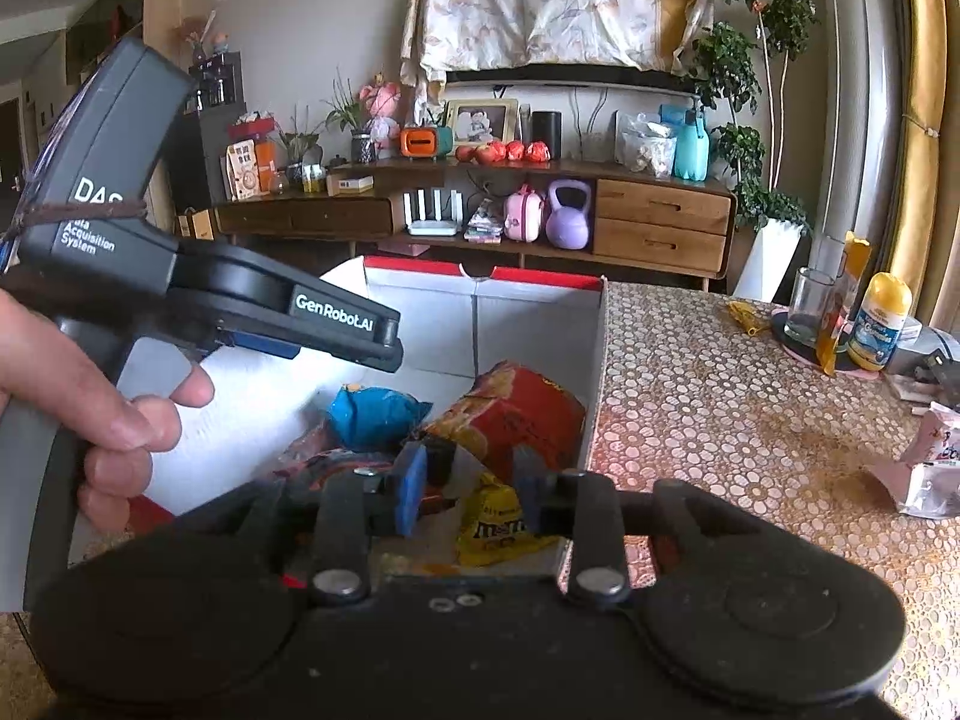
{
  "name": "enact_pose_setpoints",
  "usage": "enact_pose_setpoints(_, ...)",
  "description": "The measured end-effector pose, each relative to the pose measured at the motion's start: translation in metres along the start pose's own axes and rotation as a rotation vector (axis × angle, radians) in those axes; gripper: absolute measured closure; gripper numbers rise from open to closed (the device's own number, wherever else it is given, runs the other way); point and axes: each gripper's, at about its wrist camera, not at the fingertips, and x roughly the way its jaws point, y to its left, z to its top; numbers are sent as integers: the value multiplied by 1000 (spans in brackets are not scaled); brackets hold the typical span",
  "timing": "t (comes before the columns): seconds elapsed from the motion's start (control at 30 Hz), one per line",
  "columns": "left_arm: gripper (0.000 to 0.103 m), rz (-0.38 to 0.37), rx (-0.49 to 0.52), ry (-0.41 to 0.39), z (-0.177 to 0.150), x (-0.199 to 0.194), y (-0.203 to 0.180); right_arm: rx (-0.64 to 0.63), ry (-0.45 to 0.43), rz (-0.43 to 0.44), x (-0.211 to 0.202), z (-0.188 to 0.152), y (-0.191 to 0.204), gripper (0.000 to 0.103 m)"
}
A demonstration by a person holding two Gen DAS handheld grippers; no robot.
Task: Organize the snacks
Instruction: 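Open both tools to drop the cookie bag and candy into the box, then move both tools back to the remaining snacks on the table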
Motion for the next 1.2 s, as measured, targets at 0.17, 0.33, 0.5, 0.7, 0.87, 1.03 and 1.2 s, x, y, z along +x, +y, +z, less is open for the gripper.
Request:
enact_pose_setpoints(0.17, 25, -11, 7, -39, -7, -19, -13, 14, -26, -7, -15, -2, -6, 71)
enact_pose_setpoints(0.33, 25, -40, 24, -49, -14, -32, -32, 34, -49, -43, -33, -11, -19, 70)
enact_pose_setpoints(0.5, 24, -85, 65, -87, -21, -45, -59, 77, -52, -120, -44, -24, -43, 68)
enact_pose_setpoints(0.7, 20, -152, 124, -119, -31, -52, -95, 150, -53, -212, -57, -40, -78, 65)
enact_pose_setpoints(0.87, 20, -200, 167, -122, -37, -51, -124, 206, -55, -280, -69, -54, -108, 63)
enact_pose_setpoints(1.03, 20, -237, 215, -125, -39, -50, -149, 259, -58, -335, -79, -66, -136, 60)
enact_pose_setpoints(1.2, 20, -272, 271, -136, -32, -42, -175, 314, -59, -380, -82, -73, -160, 58)
